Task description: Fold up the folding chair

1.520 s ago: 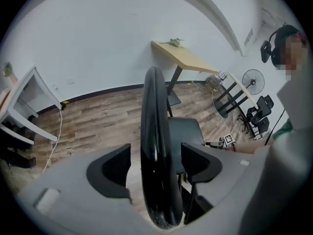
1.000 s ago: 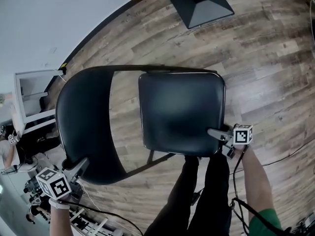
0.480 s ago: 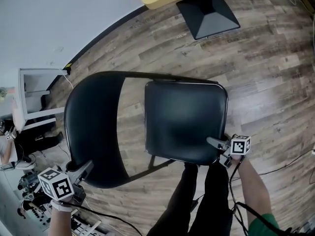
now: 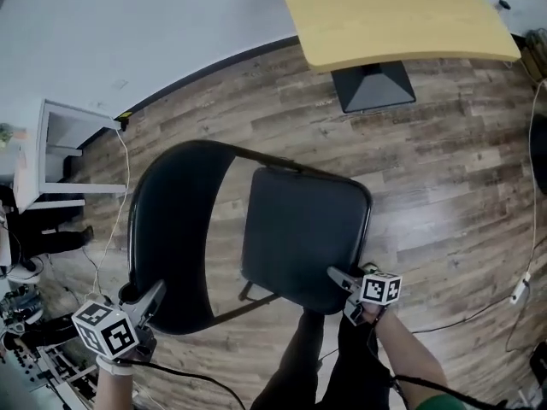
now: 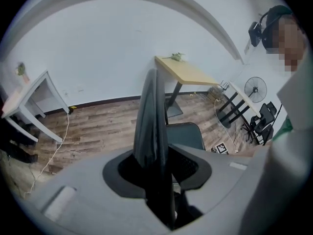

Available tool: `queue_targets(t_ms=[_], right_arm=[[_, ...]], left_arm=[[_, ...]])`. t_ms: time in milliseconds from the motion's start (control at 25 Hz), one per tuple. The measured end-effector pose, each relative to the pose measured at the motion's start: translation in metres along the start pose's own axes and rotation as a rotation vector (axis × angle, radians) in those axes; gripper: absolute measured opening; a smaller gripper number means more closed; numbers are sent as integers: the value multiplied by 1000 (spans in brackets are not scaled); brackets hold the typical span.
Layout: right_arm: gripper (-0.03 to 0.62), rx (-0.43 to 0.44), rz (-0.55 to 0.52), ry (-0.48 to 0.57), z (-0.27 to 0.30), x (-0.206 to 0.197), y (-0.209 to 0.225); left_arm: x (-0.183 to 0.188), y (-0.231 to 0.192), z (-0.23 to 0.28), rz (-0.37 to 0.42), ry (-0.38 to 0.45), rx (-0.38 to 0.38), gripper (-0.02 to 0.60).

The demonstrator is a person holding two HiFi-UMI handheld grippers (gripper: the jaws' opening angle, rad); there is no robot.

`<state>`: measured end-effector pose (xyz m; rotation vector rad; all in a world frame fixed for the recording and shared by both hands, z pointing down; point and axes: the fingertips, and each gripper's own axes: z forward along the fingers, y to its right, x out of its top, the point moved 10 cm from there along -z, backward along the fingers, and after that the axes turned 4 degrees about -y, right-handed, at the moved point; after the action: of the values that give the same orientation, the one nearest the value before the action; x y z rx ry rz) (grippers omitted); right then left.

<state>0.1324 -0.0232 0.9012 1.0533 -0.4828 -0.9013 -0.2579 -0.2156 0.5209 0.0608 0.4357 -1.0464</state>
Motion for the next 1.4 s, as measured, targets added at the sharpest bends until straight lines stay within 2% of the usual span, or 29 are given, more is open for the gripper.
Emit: queue_targets(t_ms=[280, 600, 760, 880, 1080, 1400], right_arm=[[239, -109, -12, -18, 18, 1, -83], [235, -261, -6, -41, 43, 6, -162], [235, -308, -5, -59, 51, 5, -189], [229, -329, -6, -67, 58, 4, -211], [202, -319, -10, -74, 79, 4, -255], [201, -358, -10, -93, 116, -1, -318]], left_arm=[[3, -13, -33, -41, 121, -19, 124], [17, -9, -60, -26, 121, 42, 124], [20, 6, -71, -13, 117, 58, 124], [23, 19, -80, -2, 118, 74, 123], [28, 37, -93, 32, 117, 149, 124], [33, 58, -110, 82, 125, 222, 126]])
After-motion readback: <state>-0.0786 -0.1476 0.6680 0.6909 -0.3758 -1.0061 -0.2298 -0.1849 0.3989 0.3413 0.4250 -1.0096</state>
